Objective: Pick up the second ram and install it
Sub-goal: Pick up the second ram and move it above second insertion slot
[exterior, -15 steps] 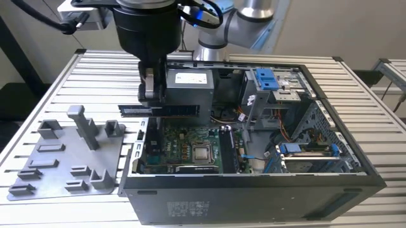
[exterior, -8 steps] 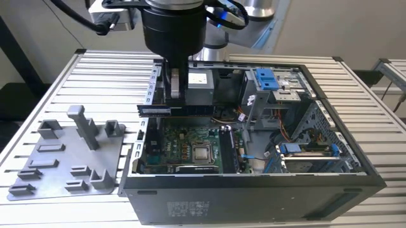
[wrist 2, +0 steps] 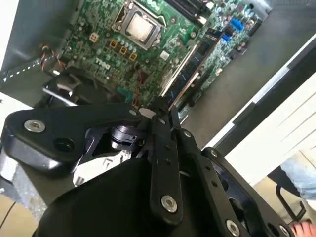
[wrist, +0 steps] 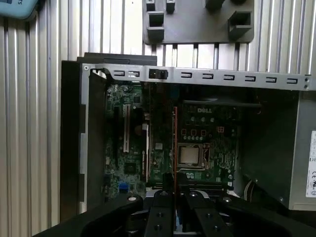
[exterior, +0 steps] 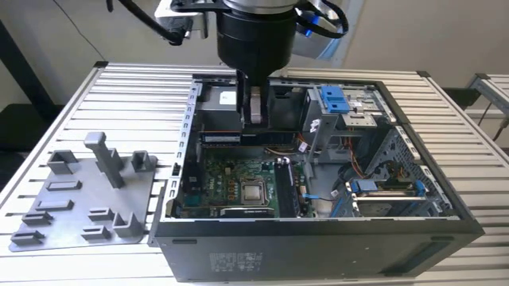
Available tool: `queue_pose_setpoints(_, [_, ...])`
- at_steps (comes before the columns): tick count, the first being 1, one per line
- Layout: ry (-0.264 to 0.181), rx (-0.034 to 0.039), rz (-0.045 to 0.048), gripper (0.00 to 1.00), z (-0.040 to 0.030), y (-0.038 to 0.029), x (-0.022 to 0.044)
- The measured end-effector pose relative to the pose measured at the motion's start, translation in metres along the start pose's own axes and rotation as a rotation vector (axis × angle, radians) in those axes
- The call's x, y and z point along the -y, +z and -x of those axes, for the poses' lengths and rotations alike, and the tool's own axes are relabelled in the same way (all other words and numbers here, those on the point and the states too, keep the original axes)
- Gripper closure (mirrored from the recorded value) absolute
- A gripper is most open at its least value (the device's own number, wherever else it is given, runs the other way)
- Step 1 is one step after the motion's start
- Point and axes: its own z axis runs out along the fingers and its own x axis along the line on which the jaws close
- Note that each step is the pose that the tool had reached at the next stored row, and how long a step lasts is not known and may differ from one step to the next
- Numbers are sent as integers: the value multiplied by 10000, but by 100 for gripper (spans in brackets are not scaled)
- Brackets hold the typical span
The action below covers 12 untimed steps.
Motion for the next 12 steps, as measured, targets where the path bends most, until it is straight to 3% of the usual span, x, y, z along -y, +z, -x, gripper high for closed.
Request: queue_pose_setpoints(12, [-4,0,21,86,-9,-3,538])
